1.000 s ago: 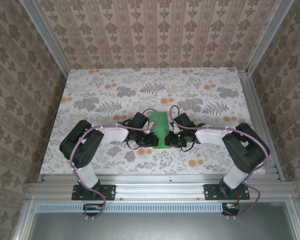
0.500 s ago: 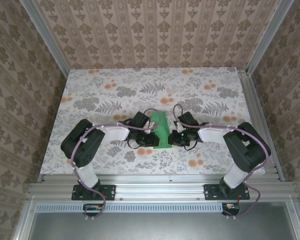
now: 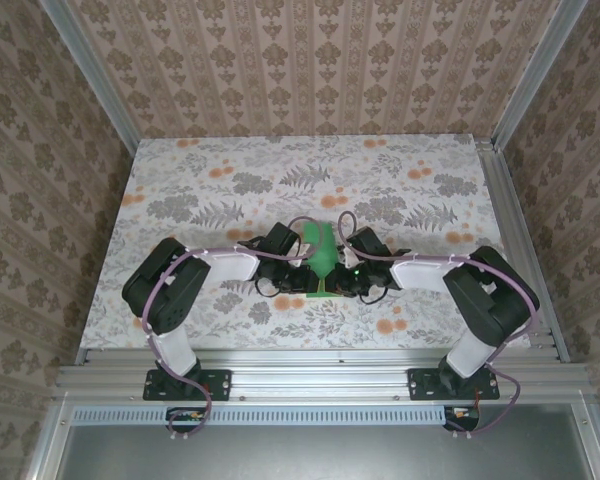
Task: Fold a paper plane with a square sheet of paper (pick it up from the middle)
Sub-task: First fold in half a square sheet of paper at the center of the table.
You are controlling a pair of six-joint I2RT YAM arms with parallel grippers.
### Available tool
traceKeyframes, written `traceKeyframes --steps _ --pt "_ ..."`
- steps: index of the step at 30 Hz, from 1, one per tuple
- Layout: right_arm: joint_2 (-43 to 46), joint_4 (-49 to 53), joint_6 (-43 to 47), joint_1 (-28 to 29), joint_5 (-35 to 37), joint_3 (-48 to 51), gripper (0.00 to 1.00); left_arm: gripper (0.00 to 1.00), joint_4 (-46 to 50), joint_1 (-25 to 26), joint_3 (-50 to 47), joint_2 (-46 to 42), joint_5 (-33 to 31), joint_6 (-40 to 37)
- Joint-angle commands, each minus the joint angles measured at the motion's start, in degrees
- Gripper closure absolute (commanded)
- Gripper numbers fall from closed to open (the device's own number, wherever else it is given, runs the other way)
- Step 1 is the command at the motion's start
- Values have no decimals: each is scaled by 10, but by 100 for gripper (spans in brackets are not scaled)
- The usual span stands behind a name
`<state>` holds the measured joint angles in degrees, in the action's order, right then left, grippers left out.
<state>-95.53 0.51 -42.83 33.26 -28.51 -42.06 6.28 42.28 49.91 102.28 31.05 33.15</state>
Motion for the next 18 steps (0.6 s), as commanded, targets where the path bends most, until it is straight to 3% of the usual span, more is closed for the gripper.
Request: traceKeyframes --steps 1,11,18 --pt "-15 12 8 -4 2 15 83 77 52 7 -33 56 -66 -28" --pt "14 67 50 -50 30 45 84 77 62 4 -37 42 -74 -44" --pt "71 78 29 -50 20 -1 84 78 72 5 -36 40 -76 -69"
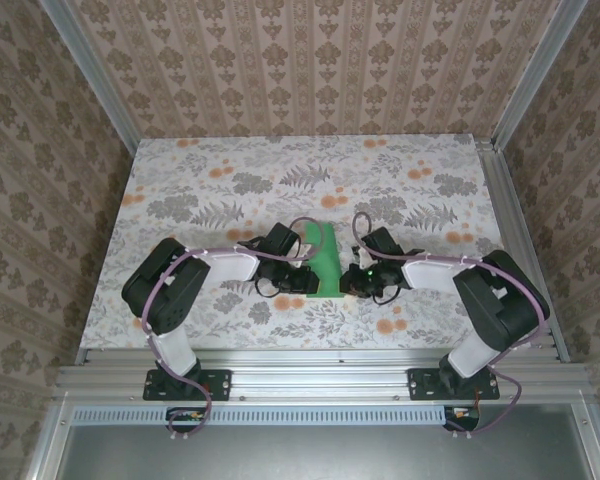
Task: Fold a paper plane with a square sheet of paper (pick it up from the middle)
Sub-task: First fold in half a square sheet of paper at the center of the table.
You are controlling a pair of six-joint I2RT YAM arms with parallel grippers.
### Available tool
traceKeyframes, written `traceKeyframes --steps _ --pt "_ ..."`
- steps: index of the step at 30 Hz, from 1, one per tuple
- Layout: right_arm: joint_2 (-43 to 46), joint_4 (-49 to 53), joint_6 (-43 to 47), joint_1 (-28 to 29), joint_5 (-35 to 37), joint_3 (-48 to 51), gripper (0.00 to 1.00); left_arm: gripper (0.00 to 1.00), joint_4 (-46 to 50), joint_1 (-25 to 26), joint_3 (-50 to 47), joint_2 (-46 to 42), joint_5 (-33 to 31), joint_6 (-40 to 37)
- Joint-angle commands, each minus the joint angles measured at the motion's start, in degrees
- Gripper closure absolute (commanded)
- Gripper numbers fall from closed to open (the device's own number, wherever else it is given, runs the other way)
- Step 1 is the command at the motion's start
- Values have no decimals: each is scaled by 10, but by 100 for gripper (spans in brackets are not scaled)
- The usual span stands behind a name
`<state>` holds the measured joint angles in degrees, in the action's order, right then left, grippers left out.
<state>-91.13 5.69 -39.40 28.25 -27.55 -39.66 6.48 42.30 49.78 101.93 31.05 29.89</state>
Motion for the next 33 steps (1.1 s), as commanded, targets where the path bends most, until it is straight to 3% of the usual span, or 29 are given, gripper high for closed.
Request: traceKeyframes --steps 1,19,33 --pt "29 22 -10 0 9 -32 84 78 71 4 -33 43 -75 -38" --pt "-115 -24 -6 -5 42 -133 81 78 77 7 -50 11 -79 -68" --pt "-146 -20 19 -21 43 -137 81 77 65 7 -65 -2 -58 -63"
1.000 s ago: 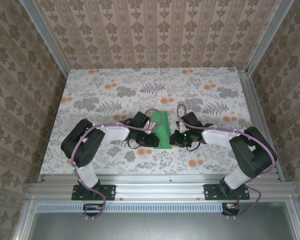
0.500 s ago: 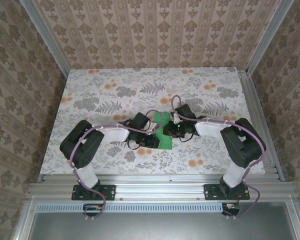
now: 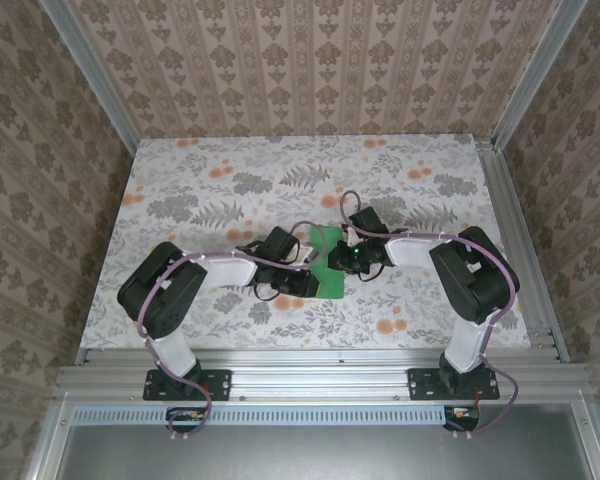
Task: Fold a paper plane with a square sheet of paper (pick it up from the middle)
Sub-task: First fold in half a square sheet of paper at the center of the table.
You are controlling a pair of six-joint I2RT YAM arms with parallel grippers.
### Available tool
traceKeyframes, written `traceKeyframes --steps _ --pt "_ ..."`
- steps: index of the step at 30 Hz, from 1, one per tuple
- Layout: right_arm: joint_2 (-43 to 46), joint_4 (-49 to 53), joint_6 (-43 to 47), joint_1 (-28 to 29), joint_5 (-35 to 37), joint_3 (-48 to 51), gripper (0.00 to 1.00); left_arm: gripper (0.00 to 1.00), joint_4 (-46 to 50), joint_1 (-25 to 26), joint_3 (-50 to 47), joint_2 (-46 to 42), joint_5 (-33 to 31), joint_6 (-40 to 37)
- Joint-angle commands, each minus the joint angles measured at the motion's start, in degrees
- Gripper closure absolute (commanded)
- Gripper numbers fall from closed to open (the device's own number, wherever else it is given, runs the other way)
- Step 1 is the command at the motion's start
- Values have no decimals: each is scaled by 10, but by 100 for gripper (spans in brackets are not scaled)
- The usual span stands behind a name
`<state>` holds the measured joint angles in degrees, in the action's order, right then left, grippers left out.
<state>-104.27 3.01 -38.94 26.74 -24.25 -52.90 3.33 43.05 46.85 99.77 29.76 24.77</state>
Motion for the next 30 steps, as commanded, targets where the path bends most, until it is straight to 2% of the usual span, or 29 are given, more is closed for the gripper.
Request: traceKeyframes --steps 1,9,19,24,30 --pt "-15 8 16 -7 7 -4 81 77 95 -1 -34 18 -42 -11" --pt "-20 21 44 -8 -9 3 82 72 81 -17 -13 -26 -14 29" --pt "-20 15 58 -9 -29 21 82 70 59 -99 -5 -127 6 84" --pt "-21 17 61 -9 -33 23 82 68 53 -119 23 -109 6 87" --pt "-21 17 60 -8 -33 29 82 68 46 -99 86 -46 22 85"
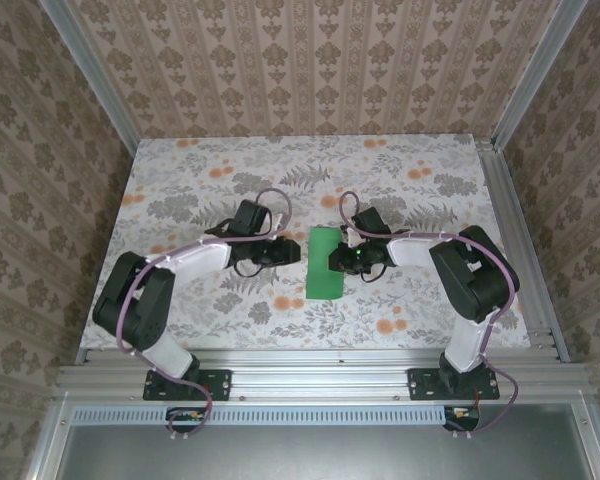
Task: Fold a paper plane with a square sheet of paper (pick it up from the middle)
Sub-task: First fold in half a square sheet of paper at the center of the table.
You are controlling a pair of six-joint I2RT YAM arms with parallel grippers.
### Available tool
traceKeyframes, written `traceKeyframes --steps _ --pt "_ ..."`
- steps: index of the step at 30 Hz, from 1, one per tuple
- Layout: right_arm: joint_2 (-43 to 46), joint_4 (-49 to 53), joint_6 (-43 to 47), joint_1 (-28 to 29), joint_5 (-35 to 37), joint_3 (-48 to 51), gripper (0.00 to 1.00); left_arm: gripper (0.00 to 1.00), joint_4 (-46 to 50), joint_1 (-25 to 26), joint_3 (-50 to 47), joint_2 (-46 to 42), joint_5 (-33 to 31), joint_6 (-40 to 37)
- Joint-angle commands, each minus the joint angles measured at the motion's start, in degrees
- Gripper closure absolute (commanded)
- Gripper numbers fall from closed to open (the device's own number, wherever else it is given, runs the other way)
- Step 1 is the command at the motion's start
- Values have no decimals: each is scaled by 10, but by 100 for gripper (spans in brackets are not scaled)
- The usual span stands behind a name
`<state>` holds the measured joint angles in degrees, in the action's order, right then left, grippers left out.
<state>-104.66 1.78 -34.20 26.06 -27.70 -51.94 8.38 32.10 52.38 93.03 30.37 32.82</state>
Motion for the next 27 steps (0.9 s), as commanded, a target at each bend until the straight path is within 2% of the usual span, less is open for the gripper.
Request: traceKeyframes --steps 1,8,18,27 --pt "-15 29 12 -1 1 20 82 69 -6 14 38 34 16 4" --pt "-10 24 10 0 -6 26 82 71 -44 36 56 105 31 15" --pt "-4 18 10 0 -18 32 82 75 -59 50 52 156 27 12" --pt "15 2 -6 -4 -18 35 81 76 14 65 42 182 -25 -48"
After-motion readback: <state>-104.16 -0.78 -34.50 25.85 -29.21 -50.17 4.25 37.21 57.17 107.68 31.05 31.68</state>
